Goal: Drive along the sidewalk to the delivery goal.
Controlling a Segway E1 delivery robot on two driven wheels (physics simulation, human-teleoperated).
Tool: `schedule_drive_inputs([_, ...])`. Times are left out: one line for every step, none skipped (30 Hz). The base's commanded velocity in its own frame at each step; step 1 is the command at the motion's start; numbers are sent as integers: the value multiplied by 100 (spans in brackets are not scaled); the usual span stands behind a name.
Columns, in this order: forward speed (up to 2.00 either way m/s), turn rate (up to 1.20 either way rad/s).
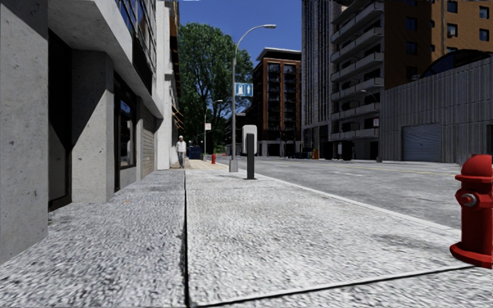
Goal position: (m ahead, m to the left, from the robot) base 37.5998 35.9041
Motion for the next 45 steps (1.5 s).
schedule_drive_inputs([200, 37])
schedule_drive_inputs([200, 15])
schedule_drive_inputs([200, 15])
schedule_drive_inputs([200, 3])
schedule_drive_inputs([200, 0])
schedule_drive_inputs([200, 0])
schedule_drive_inputs([200, 0])
schedule_drive_inputs([200, 0])
schedule_drive_inputs([200, 0])
schedule_drive_inputs([200, 0])
schedule_drive_inputs([200, 0])
schedule_drive_inputs([200, 0])
schedule_drive_inputs([200, 0])
schedule_drive_inputs([200, 0])
schedule_drive_inputs([200, 0])
schedule_drive_inputs([200, 0])
schedule_drive_inputs([200, 0])
schedule_drive_inputs([200, 0])
schedule_drive_inputs([200, 0])
schedule_drive_inputs([200, 0])
schedule_drive_inputs([200, 0])
schedule_drive_inputs([200, 0])
schedule_drive_inputs([200, 0])
schedule_drive_inputs([200, 0])
schedule_drive_inputs([200, 0])
schedule_drive_inputs([200, 0])
schedule_drive_inputs([200, 0])
schedule_drive_inputs([200, 0])
schedule_drive_inputs([200, 10])
schedule_drive_inputs([200, 10])
schedule_drive_inputs([200, 18])
schedule_drive_inputs([200, 23])
schedule_drive_inputs([200, 27])
schedule_drive_inputs([200, 27])
schedule_drive_inputs([200, 32])
schedule_drive_inputs([200, 37])
schedule_drive_inputs([200, 43])
schedule_drive_inputs([200, 43])
schedule_drive_inputs([200, 46])
schedule_drive_inputs([200, 47])
schedule_drive_inputs([200, 47])
schedule_drive_inputs([200, 47])
schedule_drive_inputs([200, 47])
schedule_drive_inputs([200, 47])
schedule_drive_inputs([200, 47])
